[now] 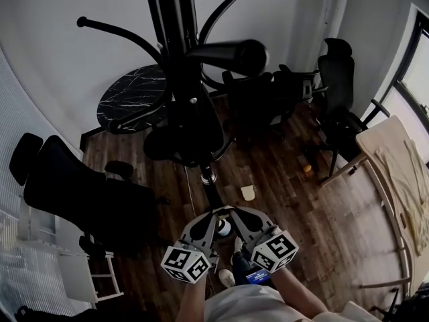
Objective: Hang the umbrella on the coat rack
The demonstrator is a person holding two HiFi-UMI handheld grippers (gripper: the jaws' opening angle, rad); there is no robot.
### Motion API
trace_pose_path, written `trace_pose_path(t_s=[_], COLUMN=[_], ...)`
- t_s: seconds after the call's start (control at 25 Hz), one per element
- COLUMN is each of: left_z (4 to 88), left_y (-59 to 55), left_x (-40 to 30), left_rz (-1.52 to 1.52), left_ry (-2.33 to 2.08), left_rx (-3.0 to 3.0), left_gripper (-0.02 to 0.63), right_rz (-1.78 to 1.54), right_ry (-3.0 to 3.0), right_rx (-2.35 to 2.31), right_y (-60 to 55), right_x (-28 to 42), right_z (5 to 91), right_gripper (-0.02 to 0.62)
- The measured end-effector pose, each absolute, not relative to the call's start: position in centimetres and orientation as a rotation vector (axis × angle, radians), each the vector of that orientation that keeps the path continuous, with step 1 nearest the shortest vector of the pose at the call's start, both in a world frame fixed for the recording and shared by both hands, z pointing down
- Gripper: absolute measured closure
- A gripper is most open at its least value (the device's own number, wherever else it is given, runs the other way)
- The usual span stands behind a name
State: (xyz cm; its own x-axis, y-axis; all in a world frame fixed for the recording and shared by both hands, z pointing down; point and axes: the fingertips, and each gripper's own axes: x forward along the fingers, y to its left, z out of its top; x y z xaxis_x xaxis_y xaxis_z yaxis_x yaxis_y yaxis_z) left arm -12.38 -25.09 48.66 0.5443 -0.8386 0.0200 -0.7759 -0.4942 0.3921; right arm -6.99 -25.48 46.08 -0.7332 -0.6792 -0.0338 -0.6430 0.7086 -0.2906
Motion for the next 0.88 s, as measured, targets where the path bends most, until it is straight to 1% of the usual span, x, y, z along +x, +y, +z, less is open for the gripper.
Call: trace_pose_path(t_s=[0.88], left_z=[51.7], left_y=[-28.7], left_x=[-13.7], left_rz=[-0.214], left_ry=[-1.33], left_rx=[2.346], left_gripper=[0.586], right_rz=[-0.536], right_ry=[2.799], right_rx=[-1.046], right_y=[-29.7], right_x=[-8.4], right_z=[49.3], right_gripper=[0.583])
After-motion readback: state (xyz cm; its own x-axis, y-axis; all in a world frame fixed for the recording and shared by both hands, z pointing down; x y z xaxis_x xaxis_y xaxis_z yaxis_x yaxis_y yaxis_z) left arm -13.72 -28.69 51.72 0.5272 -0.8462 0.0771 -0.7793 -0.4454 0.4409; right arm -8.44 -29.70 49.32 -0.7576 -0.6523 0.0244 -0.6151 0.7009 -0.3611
